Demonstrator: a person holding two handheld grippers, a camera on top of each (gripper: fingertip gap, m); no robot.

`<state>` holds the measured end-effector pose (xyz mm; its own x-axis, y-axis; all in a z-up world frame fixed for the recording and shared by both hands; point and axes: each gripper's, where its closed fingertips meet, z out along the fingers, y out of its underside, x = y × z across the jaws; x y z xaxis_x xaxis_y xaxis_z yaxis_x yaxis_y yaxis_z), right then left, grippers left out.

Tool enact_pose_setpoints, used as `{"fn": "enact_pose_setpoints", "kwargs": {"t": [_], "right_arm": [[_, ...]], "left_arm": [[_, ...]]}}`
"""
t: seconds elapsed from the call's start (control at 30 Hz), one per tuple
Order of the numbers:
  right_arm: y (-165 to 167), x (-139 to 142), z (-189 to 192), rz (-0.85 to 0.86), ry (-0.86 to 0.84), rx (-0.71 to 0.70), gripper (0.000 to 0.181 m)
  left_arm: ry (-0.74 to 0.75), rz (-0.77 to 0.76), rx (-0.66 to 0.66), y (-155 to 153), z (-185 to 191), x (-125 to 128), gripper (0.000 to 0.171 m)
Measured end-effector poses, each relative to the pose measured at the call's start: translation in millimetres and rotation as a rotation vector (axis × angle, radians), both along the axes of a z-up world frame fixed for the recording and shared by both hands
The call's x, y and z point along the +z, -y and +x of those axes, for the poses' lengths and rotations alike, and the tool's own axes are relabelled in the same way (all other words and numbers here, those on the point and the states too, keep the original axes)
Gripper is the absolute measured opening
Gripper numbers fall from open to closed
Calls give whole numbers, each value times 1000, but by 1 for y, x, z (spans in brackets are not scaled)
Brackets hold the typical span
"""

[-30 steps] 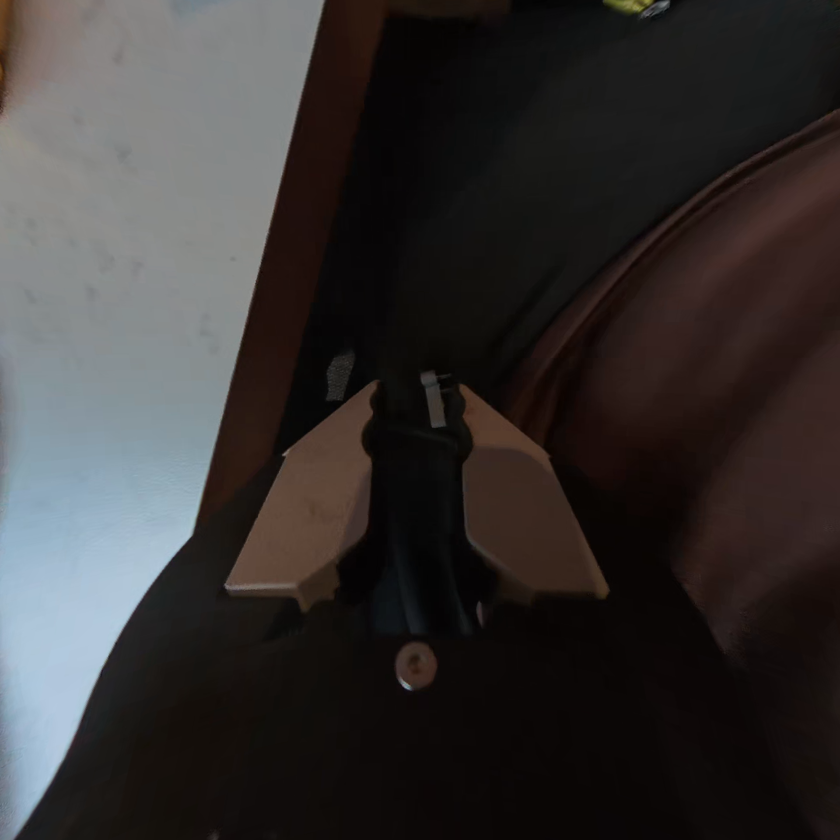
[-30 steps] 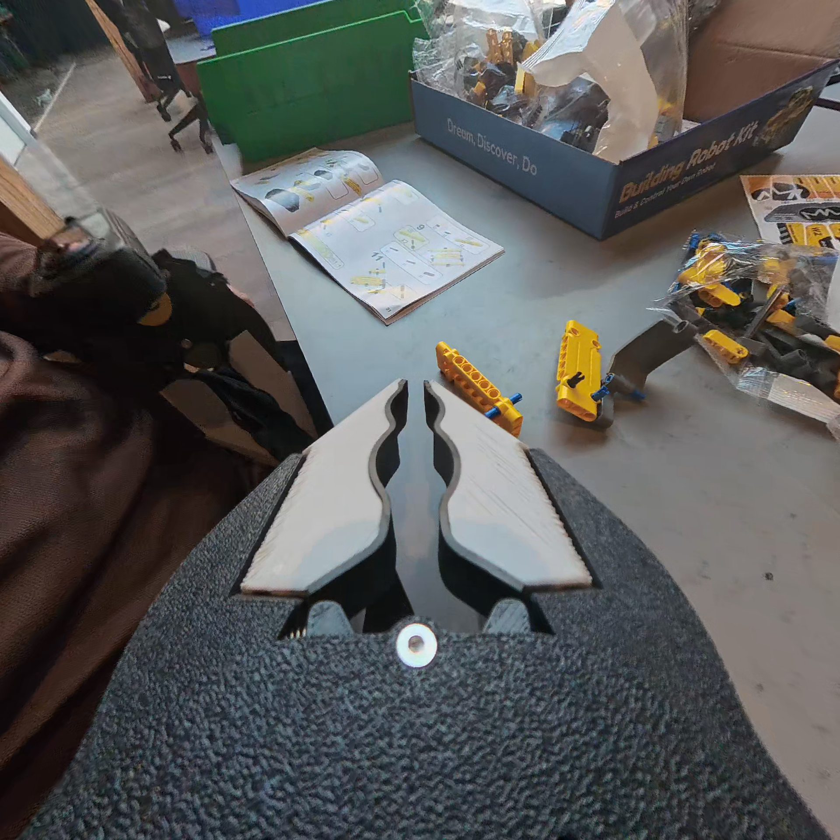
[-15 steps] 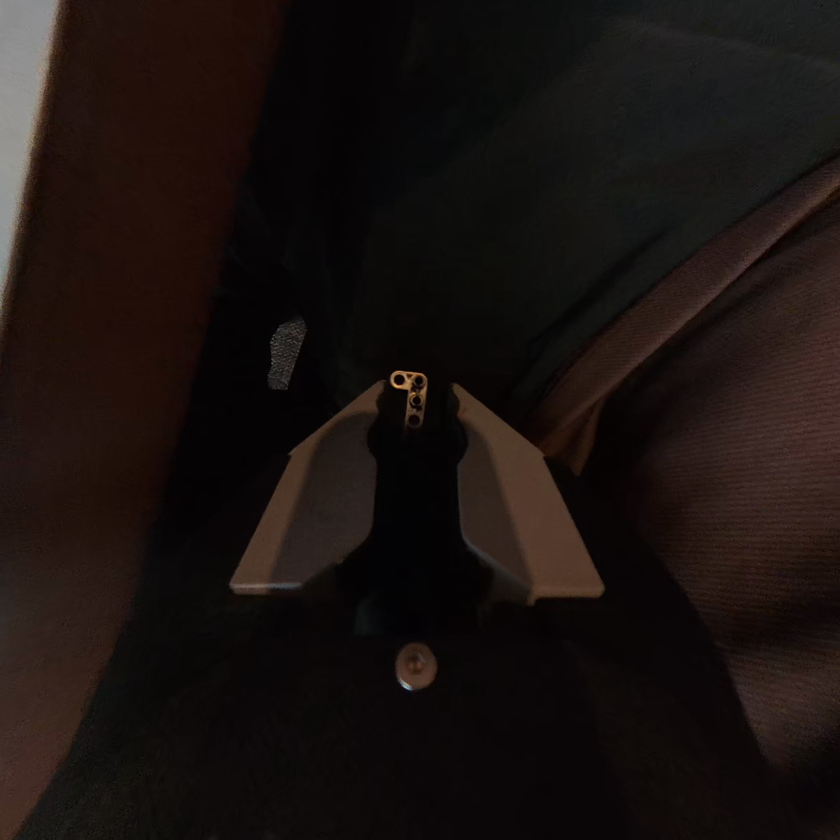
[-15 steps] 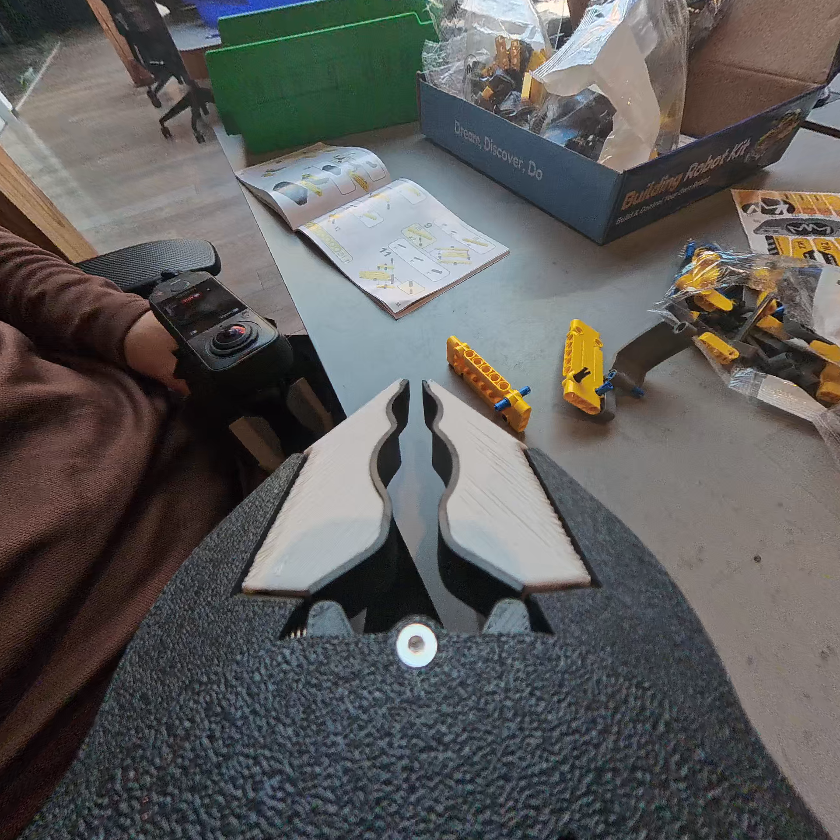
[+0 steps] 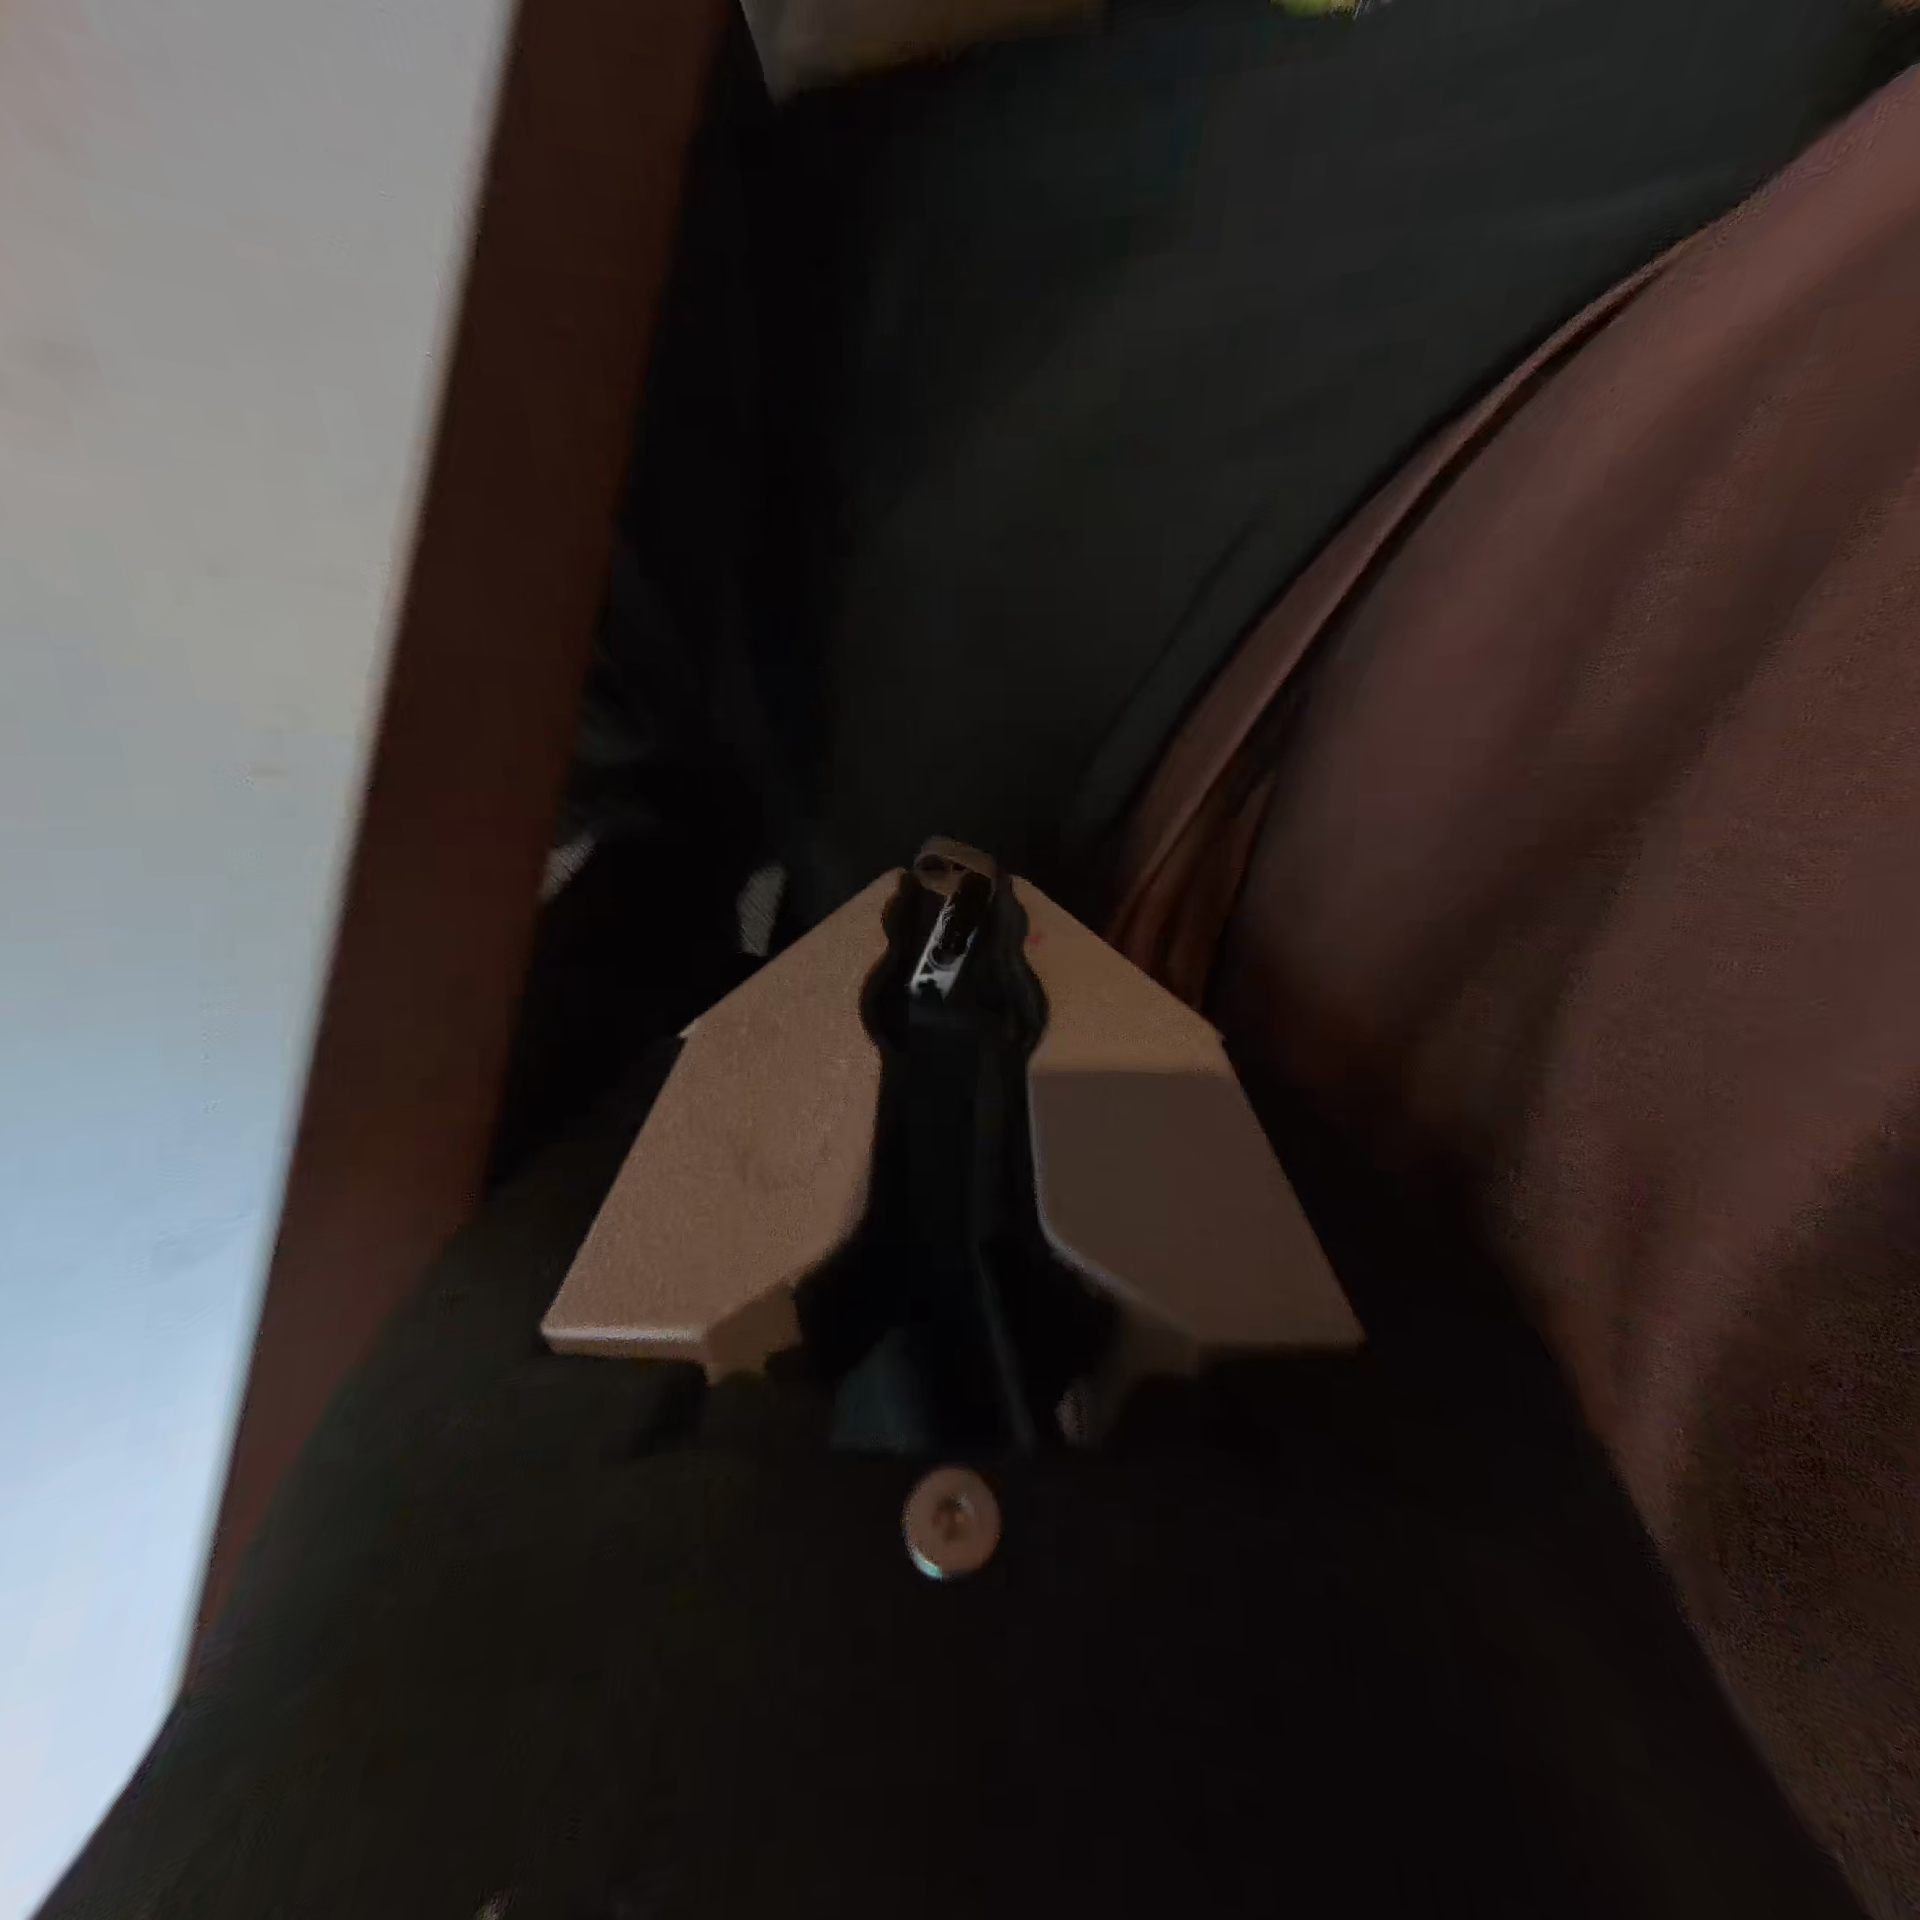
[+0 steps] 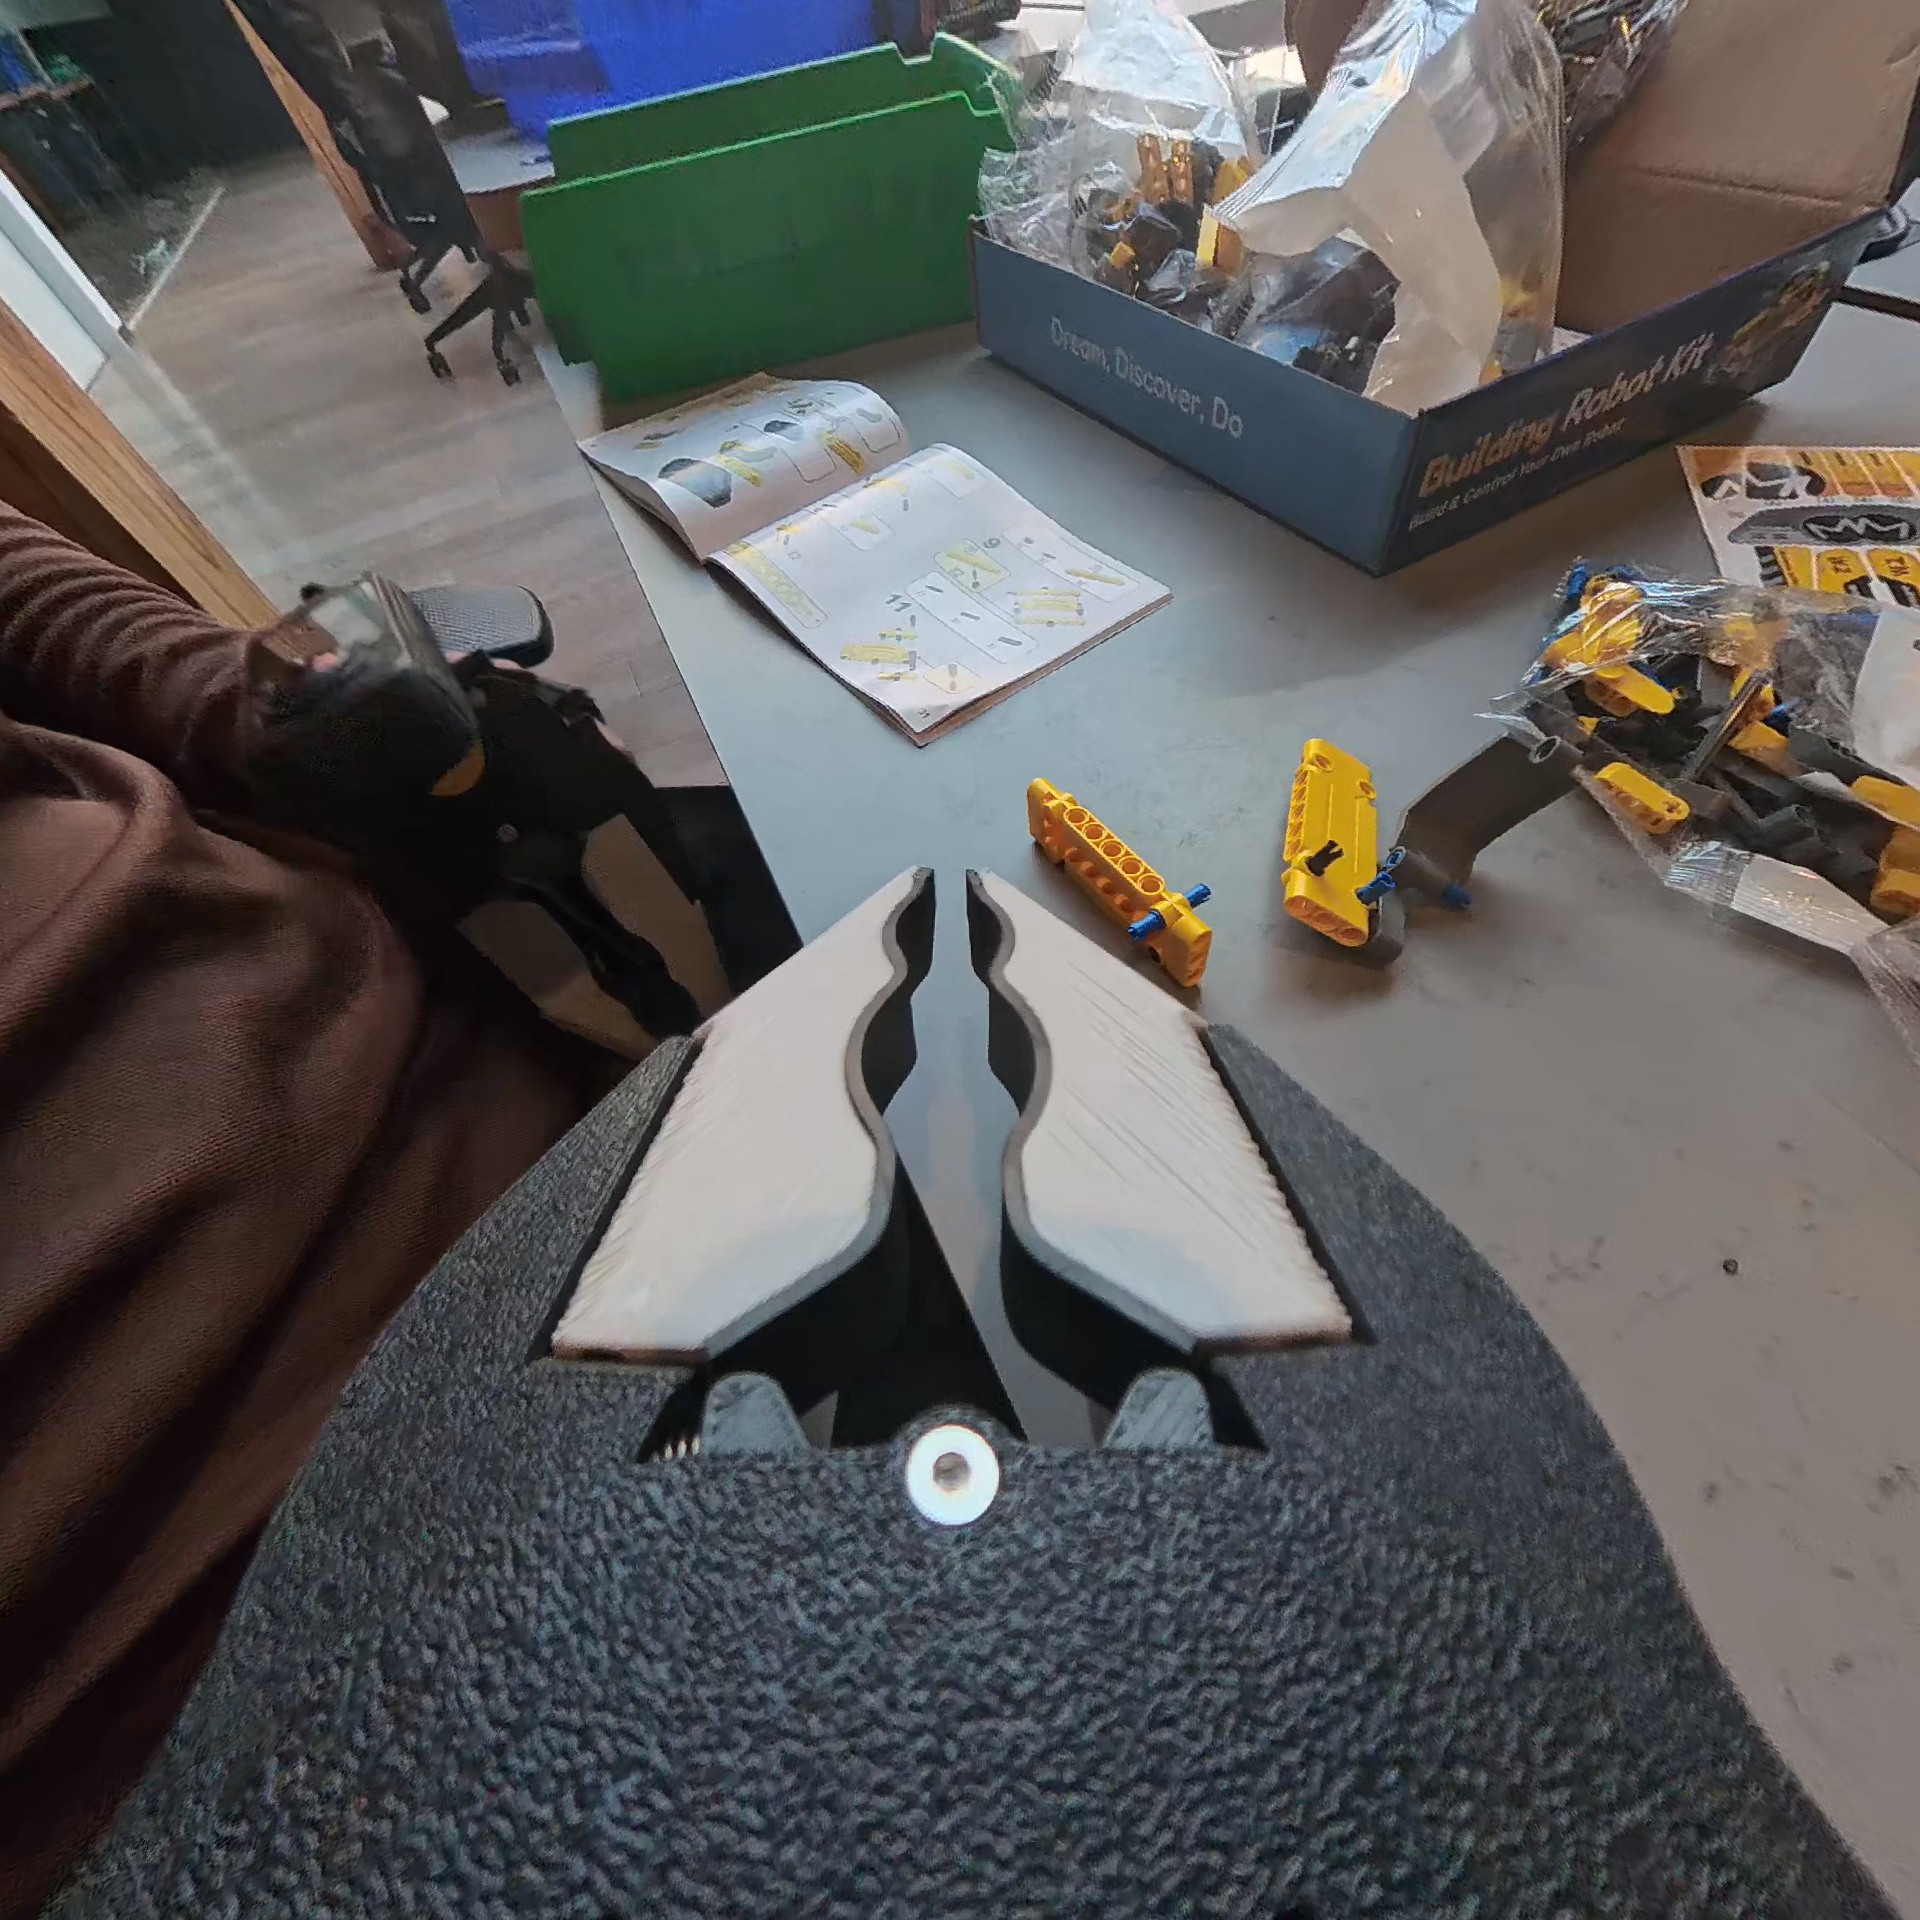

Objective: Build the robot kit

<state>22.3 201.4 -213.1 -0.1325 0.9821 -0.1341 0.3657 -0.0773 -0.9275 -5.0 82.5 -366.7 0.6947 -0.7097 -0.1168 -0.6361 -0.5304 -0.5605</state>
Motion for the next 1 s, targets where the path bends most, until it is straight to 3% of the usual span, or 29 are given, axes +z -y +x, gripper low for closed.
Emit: {"fn": "enact_pose_setpoints", "kwargs": {"t": [0.27, 0.47, 0.73, 1.0], "right_arm": [[27, 24, 6, -106, -102, 130, 16], [55, 25, -1, -297, -105, 252, 29], [48, 24, -3, -402, -121, 260, 30], [26, 21, -4, -470, -135, 180, 9]], "left_arm": [[197, 500, -128, -31, 26, 131, 11], [159, 816, -262, -65, 34, 185, 8], [208, 819, -288, -85, 33, 180, 9], [219, 758, -269, -98, 33, 165, 8]]}}
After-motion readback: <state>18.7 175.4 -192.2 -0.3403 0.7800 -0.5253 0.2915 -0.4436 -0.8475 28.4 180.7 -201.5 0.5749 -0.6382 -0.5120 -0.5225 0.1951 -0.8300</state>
